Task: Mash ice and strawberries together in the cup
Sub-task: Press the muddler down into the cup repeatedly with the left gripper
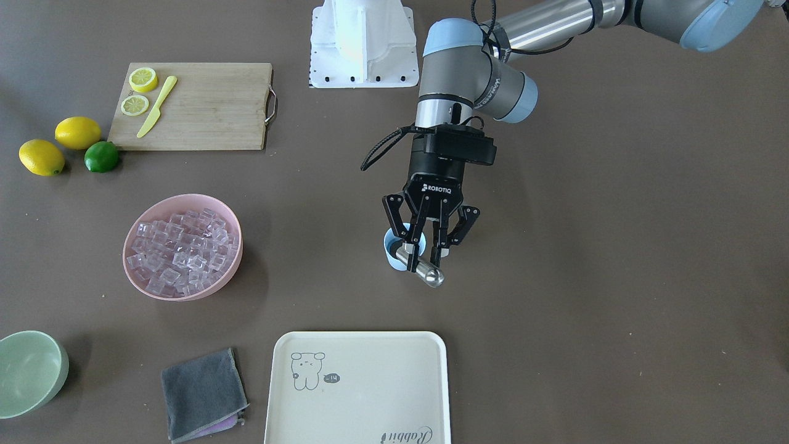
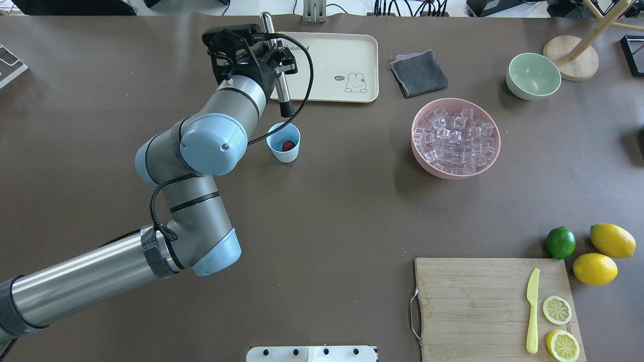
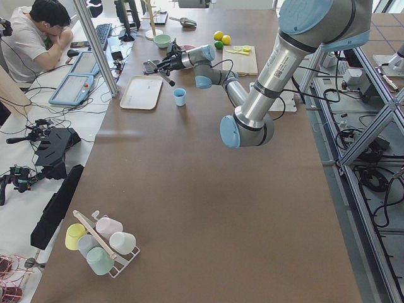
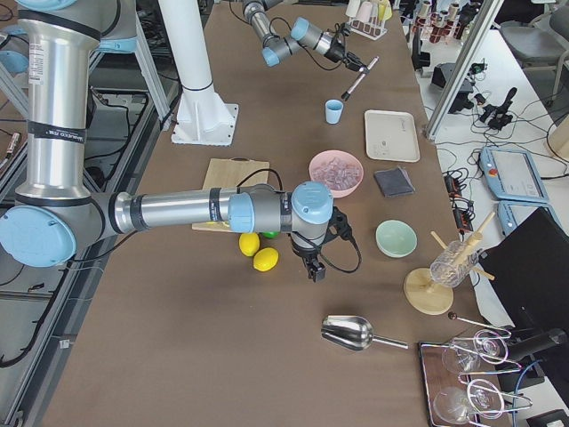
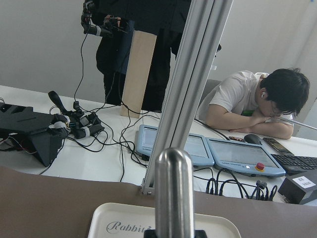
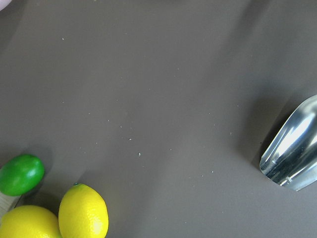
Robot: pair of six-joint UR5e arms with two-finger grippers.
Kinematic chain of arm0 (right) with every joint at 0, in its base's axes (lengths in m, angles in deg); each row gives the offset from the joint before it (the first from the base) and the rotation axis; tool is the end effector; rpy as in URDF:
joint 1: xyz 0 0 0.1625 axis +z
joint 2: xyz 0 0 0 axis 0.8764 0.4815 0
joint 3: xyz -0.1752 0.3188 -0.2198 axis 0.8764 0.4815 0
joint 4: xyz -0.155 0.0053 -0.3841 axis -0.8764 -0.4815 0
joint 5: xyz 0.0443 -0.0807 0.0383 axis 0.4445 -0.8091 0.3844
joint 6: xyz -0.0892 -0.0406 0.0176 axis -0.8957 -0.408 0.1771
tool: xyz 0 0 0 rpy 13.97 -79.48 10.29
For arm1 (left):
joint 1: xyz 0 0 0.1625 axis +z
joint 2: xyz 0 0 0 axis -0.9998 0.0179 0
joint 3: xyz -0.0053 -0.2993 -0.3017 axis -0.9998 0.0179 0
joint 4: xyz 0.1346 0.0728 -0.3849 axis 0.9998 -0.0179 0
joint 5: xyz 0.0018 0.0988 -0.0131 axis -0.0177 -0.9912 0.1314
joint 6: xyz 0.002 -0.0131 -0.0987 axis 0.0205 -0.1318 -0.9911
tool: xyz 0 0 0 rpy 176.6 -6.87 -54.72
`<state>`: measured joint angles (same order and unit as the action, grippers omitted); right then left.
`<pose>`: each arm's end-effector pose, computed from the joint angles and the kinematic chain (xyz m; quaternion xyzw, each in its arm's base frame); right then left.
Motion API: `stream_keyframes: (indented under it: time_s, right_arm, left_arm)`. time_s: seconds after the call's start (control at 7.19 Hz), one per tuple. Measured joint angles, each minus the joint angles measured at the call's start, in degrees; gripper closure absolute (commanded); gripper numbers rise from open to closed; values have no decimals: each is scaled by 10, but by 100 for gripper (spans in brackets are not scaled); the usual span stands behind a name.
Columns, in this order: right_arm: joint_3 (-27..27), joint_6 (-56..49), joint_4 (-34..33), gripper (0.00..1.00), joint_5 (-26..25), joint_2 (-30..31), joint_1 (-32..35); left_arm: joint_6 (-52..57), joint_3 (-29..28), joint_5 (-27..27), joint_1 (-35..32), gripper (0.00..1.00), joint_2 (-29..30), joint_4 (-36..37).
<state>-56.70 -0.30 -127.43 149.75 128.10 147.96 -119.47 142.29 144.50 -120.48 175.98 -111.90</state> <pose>0.0334 -0.4442 0.5961 0.1102 -0.3981 -0.2420 0.8780 0.4906 -0.5228 0.1673 0.4838 0.4219 -0.2295 0.7316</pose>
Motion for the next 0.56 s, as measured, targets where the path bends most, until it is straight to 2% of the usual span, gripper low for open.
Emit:
stream_keyframes:
  time_s: [0.56]
  right_arm:
    - [-4,1,0,1,4,2,0]
  left_arm:
    - [0,-6,-1,28,100,-21,-16]
